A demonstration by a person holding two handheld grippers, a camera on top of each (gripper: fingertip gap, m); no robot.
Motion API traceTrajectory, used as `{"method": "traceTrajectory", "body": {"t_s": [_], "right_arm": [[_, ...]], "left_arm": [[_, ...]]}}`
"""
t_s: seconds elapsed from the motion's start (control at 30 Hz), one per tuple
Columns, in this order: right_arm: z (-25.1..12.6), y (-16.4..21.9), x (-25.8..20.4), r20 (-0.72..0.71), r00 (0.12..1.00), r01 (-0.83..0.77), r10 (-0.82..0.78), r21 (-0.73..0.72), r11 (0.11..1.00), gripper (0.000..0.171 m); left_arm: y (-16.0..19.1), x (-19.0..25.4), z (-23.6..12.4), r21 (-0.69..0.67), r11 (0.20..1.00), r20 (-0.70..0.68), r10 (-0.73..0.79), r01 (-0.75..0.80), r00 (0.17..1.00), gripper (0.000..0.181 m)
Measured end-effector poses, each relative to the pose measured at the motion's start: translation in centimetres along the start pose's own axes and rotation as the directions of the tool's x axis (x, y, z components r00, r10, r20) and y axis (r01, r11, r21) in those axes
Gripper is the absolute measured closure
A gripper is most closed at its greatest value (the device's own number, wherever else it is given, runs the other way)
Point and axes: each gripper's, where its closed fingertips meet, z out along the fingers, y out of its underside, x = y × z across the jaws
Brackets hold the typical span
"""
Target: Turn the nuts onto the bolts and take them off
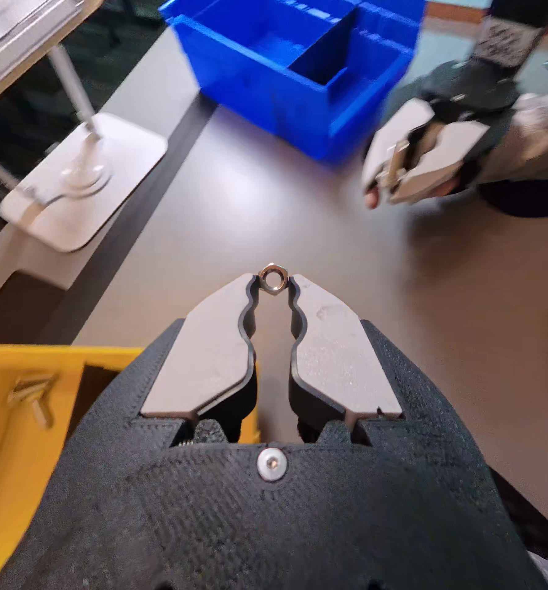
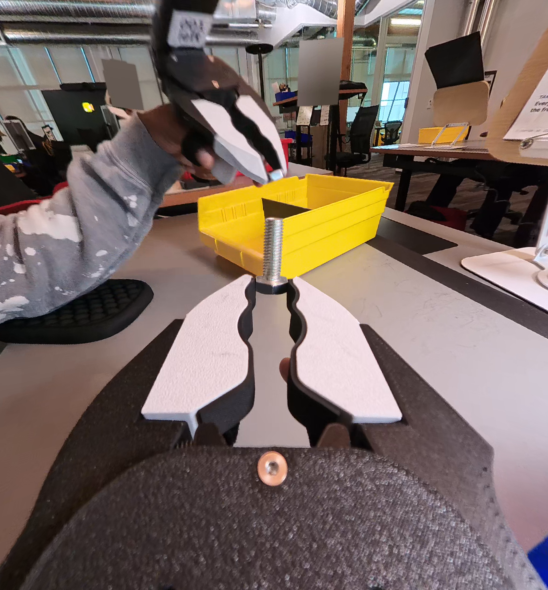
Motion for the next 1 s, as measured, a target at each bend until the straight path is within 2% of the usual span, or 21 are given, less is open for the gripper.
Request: {"method": "traceTrajectory", "body": {"t_s": [0.13, 0.27, 0.63, 1.0], "right_arm": [[0.9, 0.9, -1.0, 0.002, 1.000, 0.024, -0.024, -0.031, 0.999, 0.153], [1.8, 1.5, -2.4, 0.016, 0.999, 0.041, -0.041, -0.040, 0.998, 0.153], [2.5, 2.2, -3.3, 0.023, 0.998, 0.067, -0.066, -0.054, 0.996, 0.153], [2.3, 0.4, -3.9, -0.001, 0.996, 0.088, -0.088, 0.082, 0.993, 0.153]], "left_arm": [[-2.5, 6.1, 2.0, 0.005, 0.995, -0.180, 0.101, -0.102, 0.978, 0.163], [-3.1, 9.1, 3.6, -0.003, 0.991, -0.272, 0.128, -0.134, 0.954, 0.163], [-2.3, 9.7, 4.7, -0.062, 0.987, -0.293, 0.123, -0.147, 0.948, 0.163], [-3.6, 10.6, 3.8, -0.024, 0.987, -0.276, 0.146, -0.158, 0.950, 0.163]]}}
